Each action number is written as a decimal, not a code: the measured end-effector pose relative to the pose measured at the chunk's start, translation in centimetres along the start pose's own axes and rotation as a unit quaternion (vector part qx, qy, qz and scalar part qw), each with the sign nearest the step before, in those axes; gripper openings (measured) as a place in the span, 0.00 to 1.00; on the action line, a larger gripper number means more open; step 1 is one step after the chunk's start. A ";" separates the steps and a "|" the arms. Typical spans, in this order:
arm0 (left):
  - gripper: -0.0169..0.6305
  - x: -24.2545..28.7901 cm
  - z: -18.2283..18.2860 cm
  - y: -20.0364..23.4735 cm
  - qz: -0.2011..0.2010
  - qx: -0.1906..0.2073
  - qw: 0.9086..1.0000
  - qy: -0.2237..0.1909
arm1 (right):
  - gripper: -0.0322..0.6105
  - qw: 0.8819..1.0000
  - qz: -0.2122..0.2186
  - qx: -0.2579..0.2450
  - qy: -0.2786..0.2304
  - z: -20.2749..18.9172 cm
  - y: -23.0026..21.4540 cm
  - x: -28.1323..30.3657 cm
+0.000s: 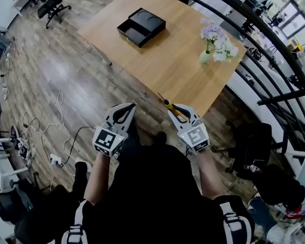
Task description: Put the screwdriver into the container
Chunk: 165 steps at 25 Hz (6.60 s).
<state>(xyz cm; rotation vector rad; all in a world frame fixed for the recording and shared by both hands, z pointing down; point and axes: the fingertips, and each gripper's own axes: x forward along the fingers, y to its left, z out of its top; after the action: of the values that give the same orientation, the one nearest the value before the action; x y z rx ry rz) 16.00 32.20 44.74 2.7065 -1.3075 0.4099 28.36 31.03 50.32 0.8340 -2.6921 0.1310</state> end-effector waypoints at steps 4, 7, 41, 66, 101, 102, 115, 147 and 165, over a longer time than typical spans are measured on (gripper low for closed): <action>0.06 -0.4 -0.3 0.2 0.005 0.000 1.000 0.006 | 0.18 1.000 0.010 0.004 0.000 0.0 0.3 0.5; 0.06 -0.5 -0.1 0.9 0.011 -0.001 1.000 0.003 | 0.18 1.000 0.016 0.003 0.003 0.2 0.4 1.3; 0.06 -0.5 -0.5 20.7 -0.052 -0.031 0.998 -0.025 | 0.18 0.999 -0.028 -0.006 0.042 6.4 0.8 19.0; 0.06 -3.0 -2.6 31.9 -0.074 -0.022 0.997 -0.029 | 0.18 0.995 -0.086 -0.001 0.042 9.1 1.0 29.5; 0.06 -2.2 -2.6 37.8 -0.040 -0.031 0.999 -0.009 | 0.18 0.998 -0.046 -0.012 0.037 11.7 -1.9 36.4; 0.06 -1.8 -2.5 38.0 -0.038 -0.032 0.999 -0.008 | 0.18 0.998 -0.044 -0.013 0.036 11.7 -2.2 36.6; 0.06 5.4 1.6 39.5 -0.019 -0.019 1.000 -0.003 | 0.18 0.999 -0.023 -0.020 0.021 13.5 -11.0 38.3; 0.06 17.4 3.2 42.0 -0.056 -0.015 0.998 0.004 | 0.18 0.997 -0.045 -0.001 0.062 9.9 -20.8 39.5; 0.06 23.3 3.7 49.4 -0.119 -0.023 0.993 0.017 | 0.18 0.991 -0.074 0.030 0.111 9.7 -25.6 46.4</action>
<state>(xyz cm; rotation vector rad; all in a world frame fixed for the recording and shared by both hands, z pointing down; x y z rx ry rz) -8.02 -16.91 46.86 2.7599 -0.9578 0.3922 4.00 -16.66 56.15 0.9732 -2.4198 0.2571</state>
